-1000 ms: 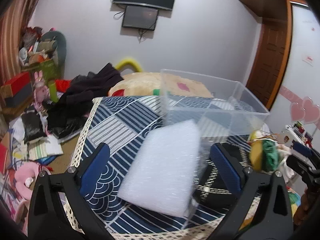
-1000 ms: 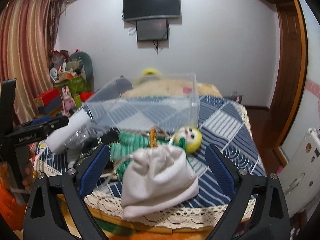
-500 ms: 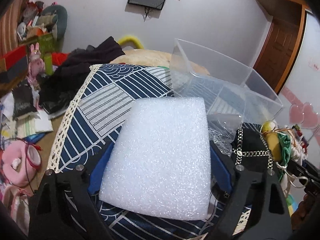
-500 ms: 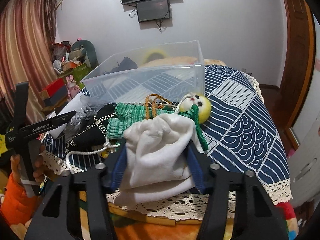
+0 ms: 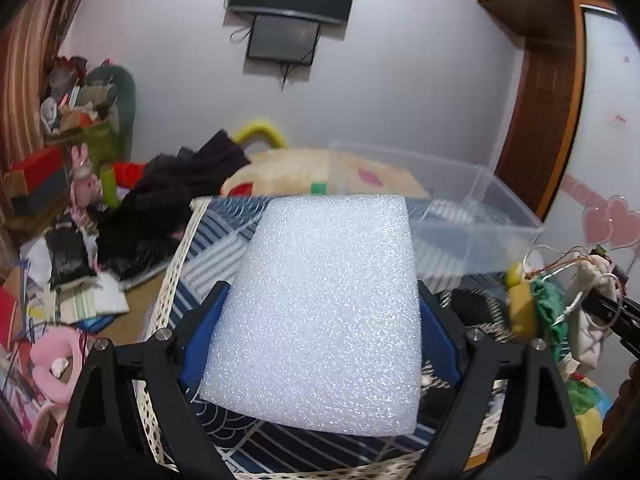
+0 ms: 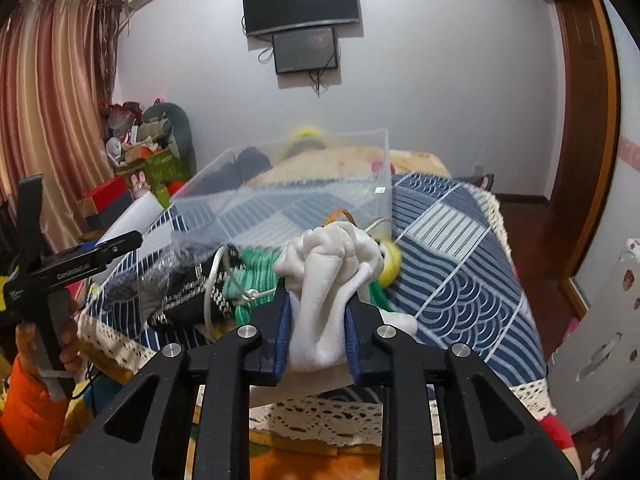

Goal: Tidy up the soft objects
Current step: 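Grasp the white foam sheet with the left tool while the right tool grasps the white pouch, then lower the foam sheet into the clear box with the left tool while the right tool drops the pouch in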

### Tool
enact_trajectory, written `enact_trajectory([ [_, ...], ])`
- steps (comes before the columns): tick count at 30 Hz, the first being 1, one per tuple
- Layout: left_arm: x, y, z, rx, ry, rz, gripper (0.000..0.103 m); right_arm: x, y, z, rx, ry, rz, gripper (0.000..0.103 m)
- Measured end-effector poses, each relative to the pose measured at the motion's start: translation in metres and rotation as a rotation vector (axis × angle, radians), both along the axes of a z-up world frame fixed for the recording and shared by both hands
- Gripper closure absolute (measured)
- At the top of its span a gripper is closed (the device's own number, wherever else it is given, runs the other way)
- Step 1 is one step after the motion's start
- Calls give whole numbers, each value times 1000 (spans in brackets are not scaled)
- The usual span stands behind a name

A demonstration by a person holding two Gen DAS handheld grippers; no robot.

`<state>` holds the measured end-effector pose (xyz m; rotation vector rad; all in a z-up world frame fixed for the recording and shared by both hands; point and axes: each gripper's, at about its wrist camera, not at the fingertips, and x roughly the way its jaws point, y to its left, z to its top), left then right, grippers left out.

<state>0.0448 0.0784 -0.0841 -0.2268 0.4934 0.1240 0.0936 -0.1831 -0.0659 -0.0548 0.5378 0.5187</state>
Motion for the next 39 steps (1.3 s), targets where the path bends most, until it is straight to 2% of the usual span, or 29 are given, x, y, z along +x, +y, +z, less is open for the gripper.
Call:
enact_trajectory([
  [7, 5, -18, 30, 51, -69, -39, 16, 10, 1, 28, 24, -85, -17, 82],
  [20, 56, -30, 58, 23, -90, -95, 16, 53, 35, 56, 19, -168, 7, 82],
  [26, 96, -30, 61, 8, -45, -114, 16, 78, 50, 57, -18, -158, 31, 82],
  [32, 139, -31, 52, -1, 56, -137, 16, 99, 68, 49, -110, -138, 53, 82],
  [39, 170, -43, 35, 48, 155, -156, 16, 118, 81, 26, -208, -42, 100, 82],
])
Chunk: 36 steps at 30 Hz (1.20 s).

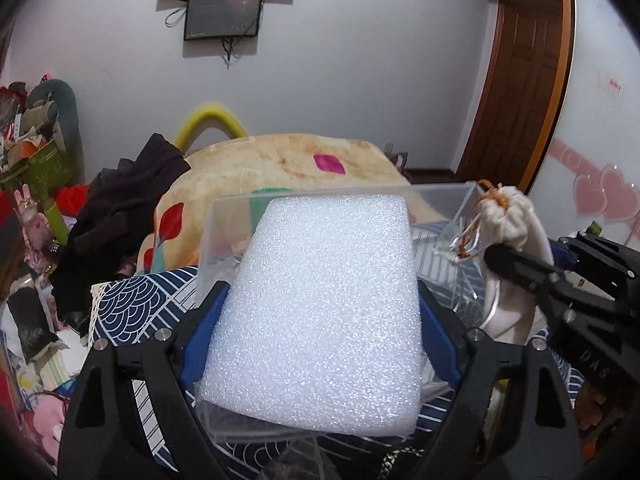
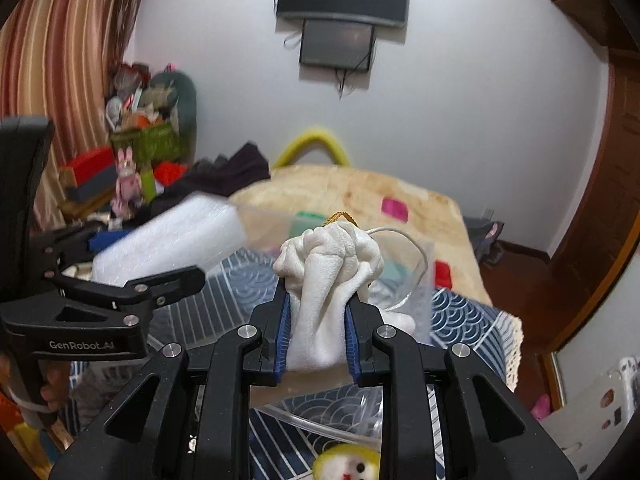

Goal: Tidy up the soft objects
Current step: 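Lower the foam sheet into the clear box with the left tool while the right tool drops the pouch in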

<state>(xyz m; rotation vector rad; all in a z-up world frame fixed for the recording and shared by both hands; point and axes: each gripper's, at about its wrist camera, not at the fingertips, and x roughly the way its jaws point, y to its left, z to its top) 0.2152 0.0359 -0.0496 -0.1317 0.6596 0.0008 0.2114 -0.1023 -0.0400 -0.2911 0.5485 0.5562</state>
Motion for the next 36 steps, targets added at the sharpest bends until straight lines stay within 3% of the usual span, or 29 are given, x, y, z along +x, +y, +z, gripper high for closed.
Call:
enact_trajectory([
  [8, 13, -13, -11, 67, 57, -20, 15, 15, 4, -14, -84, 108, 21, 81],
  [13, 11, -15, -9, 88, 62, -26, 14, 15, 0, -13, -82, 140, 16, 72],
  [16, 9, -11, -5, 74, 61, -29, 14, 13, -3, -9, -71, 132, 13, 66],
  [21, 0, -5, 6, 45, 40, -23, 11, 7, -9, 4, -35, 88, 11, 45],
  [29, -38, -4, 35, 60, -68, -14, 3, -20, -17, 31, 15, -22, 9, 37],
  [36, -78, -3, 49, 89, -141, -15, 0, -50, -27, 35, 49, -87, 7, 31],
])
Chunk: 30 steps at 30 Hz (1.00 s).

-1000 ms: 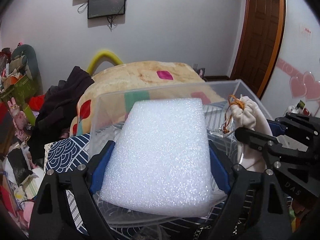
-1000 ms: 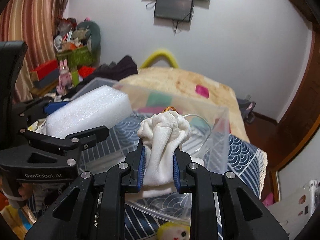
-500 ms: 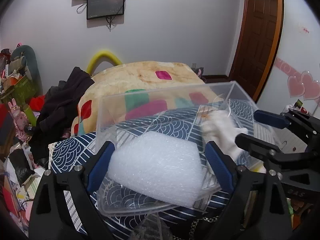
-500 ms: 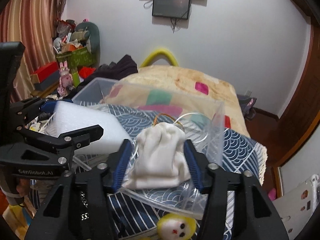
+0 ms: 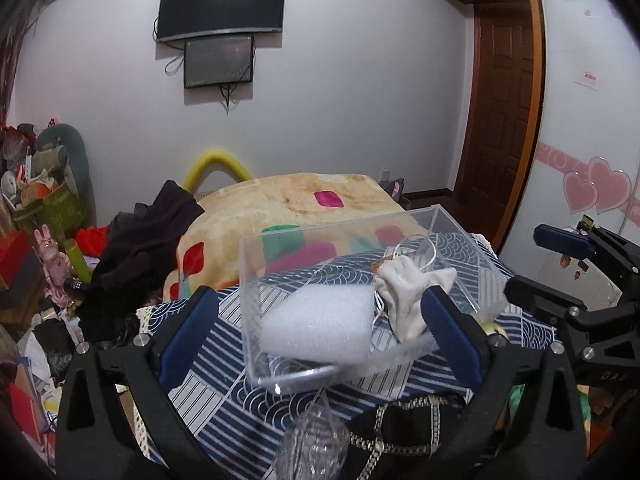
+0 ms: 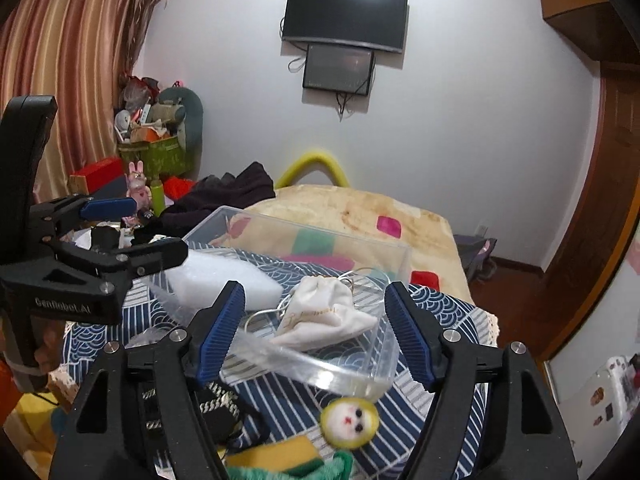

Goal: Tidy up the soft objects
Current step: 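Lower the foam sheet into the clear box with the left tool while the right tool drops the pouch in, then grasp the clear bag of grey items with the left tool while the right tool grasps the green sock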

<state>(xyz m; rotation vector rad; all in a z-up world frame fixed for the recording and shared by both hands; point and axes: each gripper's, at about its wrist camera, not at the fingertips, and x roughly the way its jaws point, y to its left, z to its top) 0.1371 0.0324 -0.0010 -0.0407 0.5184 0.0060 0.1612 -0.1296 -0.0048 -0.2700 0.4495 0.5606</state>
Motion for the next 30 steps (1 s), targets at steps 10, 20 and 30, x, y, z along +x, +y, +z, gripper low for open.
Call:
enact_trajectory([
  [10, -32, 7, -43, 6, 64, 14, 0, -23, -11, -29, 26, 46, -34, 25],
  [20, -48, 18, -87, -1, 114, 50, 2, -36, -24, -70, 30, 176, -79, 25],
  [30, -44, 26, -115, -68, 174, 37, 35, -47, -42, -90, 43, 252, -116, 25],
])
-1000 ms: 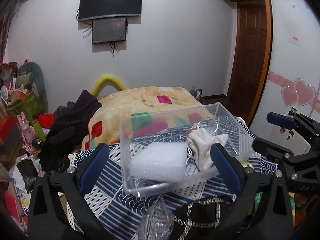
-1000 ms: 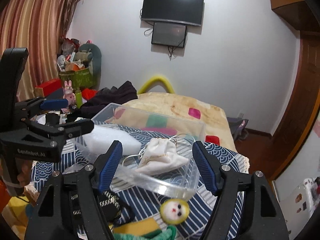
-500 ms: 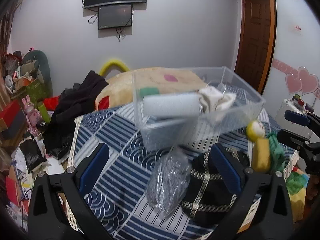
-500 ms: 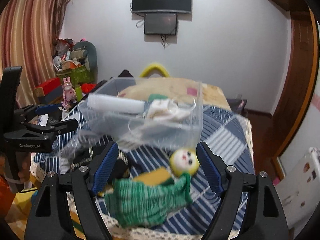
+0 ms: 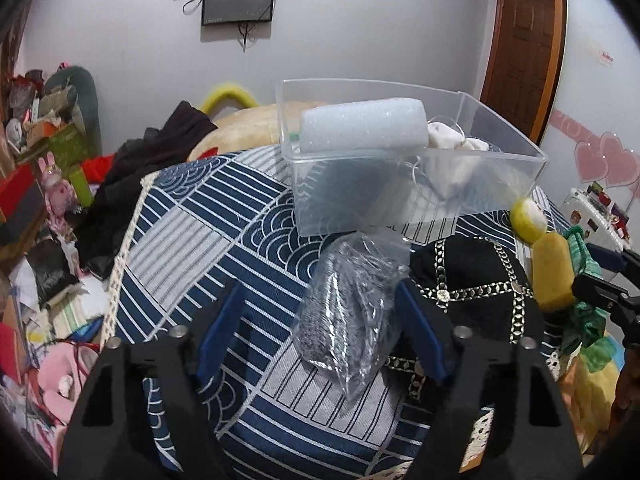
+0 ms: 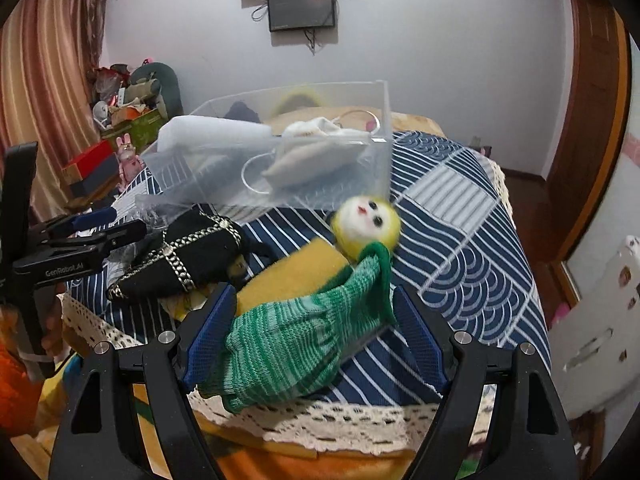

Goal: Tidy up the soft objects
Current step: 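Grasp the clear bag of grey items with the left tool while the right tool grasps the green sock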

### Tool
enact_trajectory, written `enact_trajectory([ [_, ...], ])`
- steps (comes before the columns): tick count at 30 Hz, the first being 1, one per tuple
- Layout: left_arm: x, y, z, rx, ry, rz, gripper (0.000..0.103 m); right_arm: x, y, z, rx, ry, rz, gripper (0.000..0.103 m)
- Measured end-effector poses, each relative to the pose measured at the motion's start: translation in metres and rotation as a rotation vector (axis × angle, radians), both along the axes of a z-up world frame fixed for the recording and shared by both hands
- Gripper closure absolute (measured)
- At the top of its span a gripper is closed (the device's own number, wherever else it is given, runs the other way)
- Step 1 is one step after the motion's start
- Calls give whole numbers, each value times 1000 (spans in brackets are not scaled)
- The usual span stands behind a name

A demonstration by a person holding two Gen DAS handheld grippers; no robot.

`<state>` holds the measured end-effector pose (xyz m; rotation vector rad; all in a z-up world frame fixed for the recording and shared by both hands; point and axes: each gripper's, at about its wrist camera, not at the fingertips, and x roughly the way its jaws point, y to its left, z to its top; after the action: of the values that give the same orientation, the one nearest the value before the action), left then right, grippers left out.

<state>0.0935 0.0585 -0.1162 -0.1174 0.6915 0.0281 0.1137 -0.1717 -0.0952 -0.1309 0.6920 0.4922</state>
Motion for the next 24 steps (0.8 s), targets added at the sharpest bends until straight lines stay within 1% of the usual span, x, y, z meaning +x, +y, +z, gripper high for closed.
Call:
enact_trajectory([
  [2, -1, 0, 0, -12, -6, -9, 46, -4, -6, 4, 15, -6, -6, 25],
  [4, -2, -2, 1, -7, -12, -23, 63, -6, -12, 10, 24, -26, -20, 25],
  [5, -2, -4, 1, -4, -11, -32, 68, -7, -16, 13, 34, -34, -28, 25],
  [6, -2, -6, 1, -1, -11, -38, 71, -8, -19, 15, 40, -38, -35, 25],
  [9, -3, -10, 0, 26, -18, -35, 73, -5, -24, 14, 45, -33, -64, 25],
  [11, -4, -12, 0, 42, -21, -33, 73, 0, -25, 6, 35, -5, -73, 26],
  [13, -5, -13, -1, 50, -23, -28, 73, 3, -25, -4, 22, 23, -84, 29],
  [15, -6, -12, -1, 51, -23, -22, 73, 7, -28, -14, 7, 58, -95, 43],
  [16, -6, -11, -1, 48, -22, -19, 73, 9, -30, -20, 2, 78, -98, 46],
  [17, -6, -10, -1, 45, -21, -18, 73, 10, -32, -24, 3, 95, -98, 53],
  [19, -6, -9, -2, 44, -18, -18, 73, 8, -38, -29, 12, 101, -100, 59],
  [20, -5, -9, -2, 44, -16, -20, 73, 6, -39, -28, 15, 99, -96, 69],
  [21, -5, -9, -2, 46, -14, -19, 73, 5, -39, -27, 22, 105, -83, 84],
  [22, -5, -9, -3, 48, -14, -19, 73, 5, -39, -26, 34, 111, -72, 89],
  [24, -4, -10, -3, 55, -15, -22, 73, 3, -39, -22, 36, 90, -76, 90],
])
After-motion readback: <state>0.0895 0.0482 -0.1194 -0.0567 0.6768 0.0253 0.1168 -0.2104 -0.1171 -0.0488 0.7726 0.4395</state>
